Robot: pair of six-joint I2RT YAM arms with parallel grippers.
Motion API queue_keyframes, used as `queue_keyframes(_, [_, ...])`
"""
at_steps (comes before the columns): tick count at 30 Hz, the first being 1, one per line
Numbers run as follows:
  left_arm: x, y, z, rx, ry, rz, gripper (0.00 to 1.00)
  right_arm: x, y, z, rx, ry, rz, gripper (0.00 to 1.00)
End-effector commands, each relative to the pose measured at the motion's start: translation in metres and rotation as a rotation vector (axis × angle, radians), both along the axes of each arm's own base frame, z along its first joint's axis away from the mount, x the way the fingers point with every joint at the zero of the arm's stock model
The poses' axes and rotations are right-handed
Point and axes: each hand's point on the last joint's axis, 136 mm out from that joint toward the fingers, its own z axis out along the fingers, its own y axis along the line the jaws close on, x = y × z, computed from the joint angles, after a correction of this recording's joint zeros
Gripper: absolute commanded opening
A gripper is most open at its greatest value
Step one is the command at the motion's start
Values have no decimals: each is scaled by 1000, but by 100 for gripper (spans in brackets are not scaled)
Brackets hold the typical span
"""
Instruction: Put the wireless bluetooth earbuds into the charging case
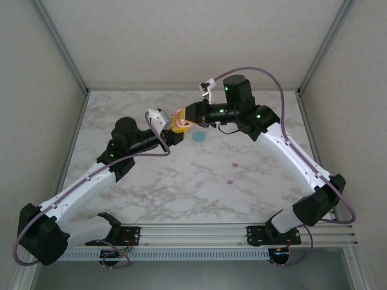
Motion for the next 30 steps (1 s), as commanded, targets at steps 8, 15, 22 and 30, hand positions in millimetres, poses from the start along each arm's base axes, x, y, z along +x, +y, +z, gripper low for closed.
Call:
queue_keyframes(8, [0,-4,14,-38,-19,-8,20,6,6,-3,-29,-42,-37,16])
queue_keyframes(15, [1,-3,17,-56,-12,8,20,5,6,-10,-65,-45,-49,17])
queue_keyframes(22, [1,-3,19,-61,-15,6,20,3,11,-16,-80,-44,-45,17])
queue_keyframes(30, [-2,-3,21,-63,-20,-2,20,12,7,-26,-134,-51,-97,19])
